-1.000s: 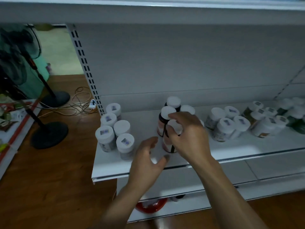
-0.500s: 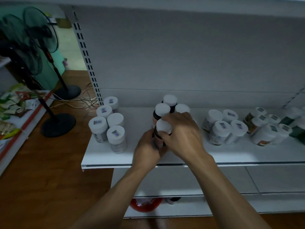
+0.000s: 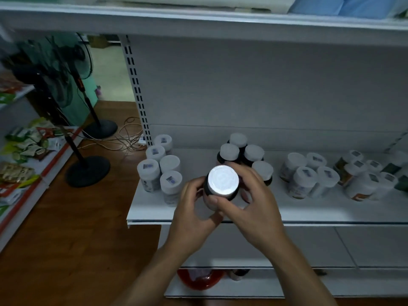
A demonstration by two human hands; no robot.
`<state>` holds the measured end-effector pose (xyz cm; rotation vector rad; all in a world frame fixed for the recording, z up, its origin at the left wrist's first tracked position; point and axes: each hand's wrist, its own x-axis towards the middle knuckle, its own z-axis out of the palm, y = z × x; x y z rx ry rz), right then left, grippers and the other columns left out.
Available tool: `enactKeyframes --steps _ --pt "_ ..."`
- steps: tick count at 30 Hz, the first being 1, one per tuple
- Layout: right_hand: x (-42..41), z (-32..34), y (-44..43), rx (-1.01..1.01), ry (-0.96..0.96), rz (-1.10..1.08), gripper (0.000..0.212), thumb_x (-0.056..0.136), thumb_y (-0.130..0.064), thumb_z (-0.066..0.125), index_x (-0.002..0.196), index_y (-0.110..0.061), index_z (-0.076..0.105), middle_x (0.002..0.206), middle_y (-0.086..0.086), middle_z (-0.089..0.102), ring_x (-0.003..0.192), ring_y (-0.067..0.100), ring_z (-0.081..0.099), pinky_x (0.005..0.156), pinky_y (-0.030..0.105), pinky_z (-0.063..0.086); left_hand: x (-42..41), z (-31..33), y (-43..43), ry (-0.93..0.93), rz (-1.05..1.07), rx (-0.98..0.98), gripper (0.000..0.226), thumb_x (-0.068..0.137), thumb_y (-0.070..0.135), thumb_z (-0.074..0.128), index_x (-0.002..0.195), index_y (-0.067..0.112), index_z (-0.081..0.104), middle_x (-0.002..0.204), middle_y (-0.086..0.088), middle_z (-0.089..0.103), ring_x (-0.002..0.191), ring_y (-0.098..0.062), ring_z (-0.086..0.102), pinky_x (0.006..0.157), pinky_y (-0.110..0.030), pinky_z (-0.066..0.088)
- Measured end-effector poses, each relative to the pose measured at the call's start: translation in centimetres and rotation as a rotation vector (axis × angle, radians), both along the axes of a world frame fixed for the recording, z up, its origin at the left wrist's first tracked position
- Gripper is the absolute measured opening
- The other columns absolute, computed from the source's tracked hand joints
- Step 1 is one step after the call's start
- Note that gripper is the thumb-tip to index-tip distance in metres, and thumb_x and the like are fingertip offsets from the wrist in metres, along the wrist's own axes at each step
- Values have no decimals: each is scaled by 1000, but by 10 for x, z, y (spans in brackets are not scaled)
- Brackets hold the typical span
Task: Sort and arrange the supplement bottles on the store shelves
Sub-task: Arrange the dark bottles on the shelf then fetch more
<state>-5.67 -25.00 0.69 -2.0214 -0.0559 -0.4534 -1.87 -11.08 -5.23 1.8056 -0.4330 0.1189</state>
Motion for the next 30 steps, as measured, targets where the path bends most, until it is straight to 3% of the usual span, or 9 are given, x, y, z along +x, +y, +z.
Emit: enactKeyframes --steps 3,10,13,16,18,23,25,27,30 --pt "-10 5 9 -35 -67 -35 58 71 -37 79 126 -30 59 126 -18 57 123 5 51 93 21 44 -6 6 8 -62 -21 -8 65 72 38 78 126 49 43 128 22 52 123 -5 52 97 -14 43" --pt "-29 11 28 25 -152 -27 54 72 -36 79 122 -29 60 123 -16 60 119 14 56 93 22 46 -14 6 28 -18 -131 15 77 74 39 82 123 72 31 129 43 44 125 12 43 94 -2 36" --pt "-34 5 28 257 -84 5 51 74 -33 77 121 -29 58 118 -12 63 113 15 61 88 26 51 -18 5 36 -19 -107 -6 70 70 49 78 126 60 39 129 30 51 123 2 50 93 -11 44" --pt "-35 0 17 580 61 -20 44 79 -23 68 121 -28 58 111 -8 68 105 12 65 80 26 54 -25 7 47 5 -97 -107 72 69 38 79 131 45 43 128 23 55 122 -7 55 99 -28 50" --pt "-32 -5 11 675 151 -19 37 81 -26 60 118 -25 61 110 -4 71 104 15 66 79 30 53 -27 11 51 36 -110 -206 75 67 32 80 132 36 44 129 20 57 125 -9 54 104 -36 48" --pt "-21 -11 2 894 332 58 42 80 -30 58 121 -22 62 116 5 70 103 22 65 72 33 54 -24 35 40 14 -102 -331 78 68 24 78 135 26 39 133 19 56 131 -9 49 104 -29 46" --pt "-20 -11 -3 1028 368 99 43 84 -26 59 126 -16 61 122 12 67 108 29 63 78 39 57 -28 46 27 -9 -117 -365 80 70 22 79 138 25 37 139 13 54 134 -14 47 105 -31 45" --pt "-20 -9 -8 1147 368 184 42 93 -22 47 130 -5 58 129 19 62 118 36 59 87 43 55 -31 55 13 -56 -155 -370 82 74 25 82 142 26 36 144 6 51 137 -20 45 107 -35 43" --pt "-21 -8 -15 1332 373 275 42 99 -16 33 127 2 59 126 22 63 114 34 62 85 40 57 -34 63 -4 -127 -204 -318 82 77 21 81 144 25 34 147 1 48 138 -23 44 109 -41 42"
